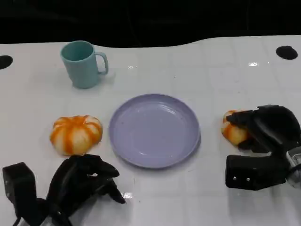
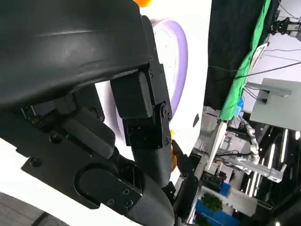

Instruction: Grasp the bread from the table and place it into the plate.

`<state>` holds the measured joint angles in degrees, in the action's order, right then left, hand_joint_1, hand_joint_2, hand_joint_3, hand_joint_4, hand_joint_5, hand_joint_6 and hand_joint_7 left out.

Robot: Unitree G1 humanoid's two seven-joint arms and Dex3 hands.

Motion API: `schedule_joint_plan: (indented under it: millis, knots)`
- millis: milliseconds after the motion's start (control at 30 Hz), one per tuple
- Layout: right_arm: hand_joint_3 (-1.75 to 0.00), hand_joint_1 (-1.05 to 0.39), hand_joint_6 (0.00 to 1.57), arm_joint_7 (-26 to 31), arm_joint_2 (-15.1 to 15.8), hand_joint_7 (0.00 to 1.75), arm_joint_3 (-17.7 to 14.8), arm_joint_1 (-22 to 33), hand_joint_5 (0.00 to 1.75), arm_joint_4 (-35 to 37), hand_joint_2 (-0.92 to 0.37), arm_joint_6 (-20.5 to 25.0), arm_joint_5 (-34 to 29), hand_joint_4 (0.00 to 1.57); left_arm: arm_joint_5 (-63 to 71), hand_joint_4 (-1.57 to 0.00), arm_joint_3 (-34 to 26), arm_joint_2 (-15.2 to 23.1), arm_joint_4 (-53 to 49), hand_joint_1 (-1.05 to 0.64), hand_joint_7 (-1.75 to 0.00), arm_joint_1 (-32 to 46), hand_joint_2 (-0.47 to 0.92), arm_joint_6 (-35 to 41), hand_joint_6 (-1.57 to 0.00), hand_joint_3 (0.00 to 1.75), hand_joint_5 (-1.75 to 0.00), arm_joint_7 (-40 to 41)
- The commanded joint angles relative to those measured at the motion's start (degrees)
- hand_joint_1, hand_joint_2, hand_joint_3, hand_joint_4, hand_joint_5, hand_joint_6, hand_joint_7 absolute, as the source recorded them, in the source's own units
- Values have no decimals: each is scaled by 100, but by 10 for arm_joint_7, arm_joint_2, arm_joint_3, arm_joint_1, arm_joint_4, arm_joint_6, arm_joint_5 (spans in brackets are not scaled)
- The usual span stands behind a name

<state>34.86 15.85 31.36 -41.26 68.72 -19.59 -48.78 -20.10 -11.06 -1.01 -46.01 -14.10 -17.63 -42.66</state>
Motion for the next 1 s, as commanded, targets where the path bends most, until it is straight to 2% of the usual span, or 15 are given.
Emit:
schedule_joint_plan:
  millis: [33, 133, 167, 200, 300, 367, 433, 500, 533, 633, 767, 1000]
  knots:
    - [-26, -14, 78, 58, 5, 159, 13, -10, 174, 14, -80, -11, -4, 88, -3, -157, -2, 6, 7, -105, -20, 8, 71, 5, -157, 0, -59, 0]
    - [-30, -13, 74, 92, 2, 168, 16, -11, 175, 18, -75, -18, -1, 91, 1, -157, 0, 6, 7, -105, -20, 8, 71, 1, -157, 0, -59, 3]
    - [-32, -13, 74, 99, 1, 168, 13, -12, 175, 18, -73, -18, 2, 92, 1, -157, 0, 6, 7, -105, -20, 8, 71, 1, -157, 0, -59, 3]
    - [-33, -12, 77, 103, -1, 157, 10, -13, 175, 18, -71, -20, 7, 92, 1, -157, 0, 6, 7, -105, -21, 8, 71, 1, -157, 0, -59, 3]
    - [-36, -9, 78, 115, -3, 157, 0, -13, 175, 15, -68, -32, 21, 92, 0, -157, -1, 6, 6, -105, -20, 8, 71, 3, -157, 0, -59, 1]
    - [-65, -9, 75, 120, -5, 164, -6, -14, 175, 9, -59, -35, 29, 93, 0, -157, -1, 6, 6, -105, -20, 9, 71, 2, -157, 0, -59, 0]
    - [-81, -8, 77, 129, -9, 162, -17, -16, 175, -1, -53, -49, 43, 95, 3, -157, 0, 7, 8, -105, -21, 10, 71, 3, -157, 0, -59, 5]
    - [-89, -6, 80, 132, -13, 159, -28, -17, 175, -11, -49, -63, 56, 97, 5, -157, 1, 7, 10, -105, -21, 11, 71, 3, -157, 0, -59, 8]
    - [-103, -6, 82, 132, -15, 158, -32, -17, 175, -17, -41, -67, 61, 98, 5, -157, 2, 7, 11, -105, -22, 11, 71, 2, -157, 0, -60, 9]
    - [-120, -4, 83, 122, -20, 160, -44, -16, 175, -39, -35, -90, 76, 100, 3, -157, 1, 7, 10, -105, -22, 10, 72, 5, -157, 0, -60, 7]
    - [-131, -5, 78, 103, -26, 170, -51, -14, 175, -72, -30, -118, 88, 102, -1, -157, 0, 7, 10, -105, -22, 10, 71, 7, -157, 0, -60, 3]
    - [-146, -4, 80, 52, -49, 170, -53, -13, 175, -132, -25, -162, 106, 104, 3, -157, 2, 7, 14, -105, -21, 12, 72, 4, -157, 0, -59, 5]
